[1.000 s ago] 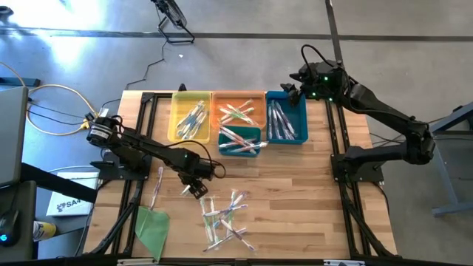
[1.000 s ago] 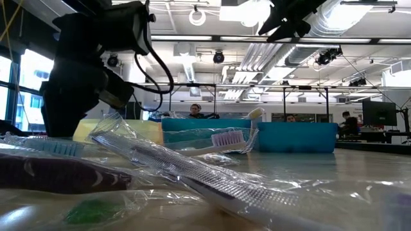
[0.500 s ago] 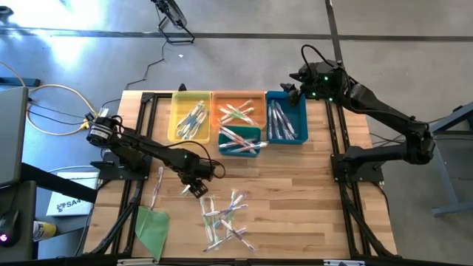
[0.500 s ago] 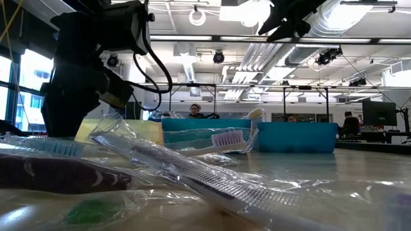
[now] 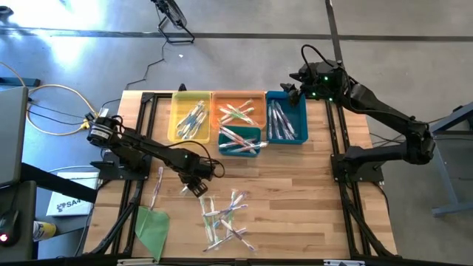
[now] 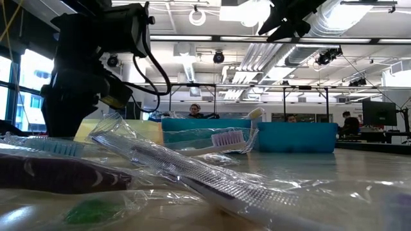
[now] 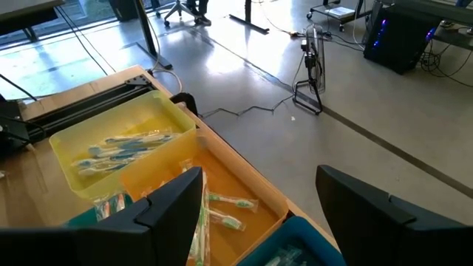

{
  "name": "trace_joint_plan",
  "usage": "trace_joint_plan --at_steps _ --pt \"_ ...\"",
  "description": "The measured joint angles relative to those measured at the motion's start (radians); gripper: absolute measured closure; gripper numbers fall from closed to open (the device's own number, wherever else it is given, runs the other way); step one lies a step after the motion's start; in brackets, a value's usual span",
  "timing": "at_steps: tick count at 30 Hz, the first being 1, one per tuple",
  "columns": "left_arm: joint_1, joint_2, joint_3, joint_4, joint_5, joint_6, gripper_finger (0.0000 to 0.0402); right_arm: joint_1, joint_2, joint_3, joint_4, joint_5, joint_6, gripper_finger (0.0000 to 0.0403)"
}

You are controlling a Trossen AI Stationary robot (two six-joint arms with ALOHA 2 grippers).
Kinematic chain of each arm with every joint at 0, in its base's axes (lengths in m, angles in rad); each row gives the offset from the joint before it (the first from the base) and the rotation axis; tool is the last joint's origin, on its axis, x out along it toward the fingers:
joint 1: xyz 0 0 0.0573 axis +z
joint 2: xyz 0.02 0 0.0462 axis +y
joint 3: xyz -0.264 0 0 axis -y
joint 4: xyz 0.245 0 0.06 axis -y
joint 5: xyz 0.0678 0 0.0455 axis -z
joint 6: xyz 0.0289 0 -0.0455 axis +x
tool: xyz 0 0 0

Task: Pick & Place Toothbrushes
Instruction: Put the green toothbrush into the orange bin

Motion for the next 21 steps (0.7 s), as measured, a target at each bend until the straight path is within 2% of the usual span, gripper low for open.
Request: trace_joint_plan --at_steps 10,17,21 --pt "0.001 0.001 -0.001 0.023 0.038 0.007 0.0374 0.0 0.0 0.0 0.02 0.007 0.0 0.0145" --pt "0.0 0.001 0.002 0.037 0.084 0.014 0.0382 0.0 0.0 0.0 0.03 0.005 0.0 0.0145" --pt "0.0 0.002 0.025 0.032 0.095 0.078 0.0383 0.0 0.0 0.0 0.03 0.004 0.0 0.0145"
